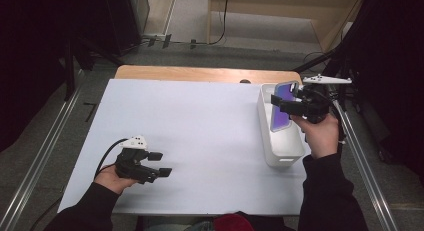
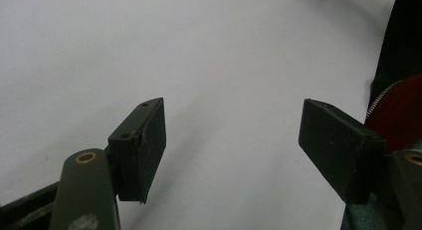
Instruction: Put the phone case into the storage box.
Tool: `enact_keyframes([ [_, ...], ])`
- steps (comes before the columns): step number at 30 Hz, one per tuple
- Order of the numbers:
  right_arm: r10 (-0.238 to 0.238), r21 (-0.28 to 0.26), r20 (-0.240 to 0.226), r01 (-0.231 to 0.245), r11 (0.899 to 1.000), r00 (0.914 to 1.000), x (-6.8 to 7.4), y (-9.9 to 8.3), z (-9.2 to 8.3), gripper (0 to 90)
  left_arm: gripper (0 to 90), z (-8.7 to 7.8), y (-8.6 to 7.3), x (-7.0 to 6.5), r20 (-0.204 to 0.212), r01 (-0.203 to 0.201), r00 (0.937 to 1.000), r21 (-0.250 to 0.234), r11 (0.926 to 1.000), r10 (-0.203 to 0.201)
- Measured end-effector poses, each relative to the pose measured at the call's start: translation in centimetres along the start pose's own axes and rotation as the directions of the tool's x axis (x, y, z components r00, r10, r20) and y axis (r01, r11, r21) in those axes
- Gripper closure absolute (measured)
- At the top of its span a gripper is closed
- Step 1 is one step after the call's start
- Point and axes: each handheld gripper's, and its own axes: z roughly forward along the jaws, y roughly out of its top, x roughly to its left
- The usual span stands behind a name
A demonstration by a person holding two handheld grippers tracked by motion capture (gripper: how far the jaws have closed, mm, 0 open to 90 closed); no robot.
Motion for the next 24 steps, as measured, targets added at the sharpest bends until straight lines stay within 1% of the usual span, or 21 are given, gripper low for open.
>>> enact_keyframes([
  [6, 0.010, -0.003, 0.011, -0.010, 1.000, 0.9999, -0.4, 0.4, 0.4, 14.7, 26.5, -0.1, 0.0, 0.0, -0.002, -0.002, 1.0000, 0.000, 1.0000, 0.002],
  [12, -0.001, -0.003, 0.018, 0.001, 1.000, 0.9998, -0.5, 1.2, 1.1, 14.7, 26.6, 0.0, 0.0, 0.0, 0.001, -0.004, 1.0000, 0.002, 1.0000, 0.004],
  [17, 0.000, -0.011, 0.025, 0.001, 1.000, 0.9997, -0.9, 1.7, 1.5, 14.7, 26.6, 0.0, 0.0, 0.0, 0.000, -0.005, 1.0000, 0.004, 1.0000, 0.005],
  [19, -0.001, -0.006, 0.029, 0.001, 1.000, 0.9996, -1.1, 1.9, 1.7, 14.7, 26.6, 0.1, 0.0, 0.0, 0.001, -0.005, 1.0000, 0.004, 1.0000, 0.005],
  [24, 0.008, -0.004, 0.036, -0.007, 1.000, 0.9993, -1.6, 2.2, 2.5, 14.7, 26.5, 0.0, 0.0, 0.0, -0.002, -0.006, 1.0000, 0.004, 1.0000, 0.006],
])
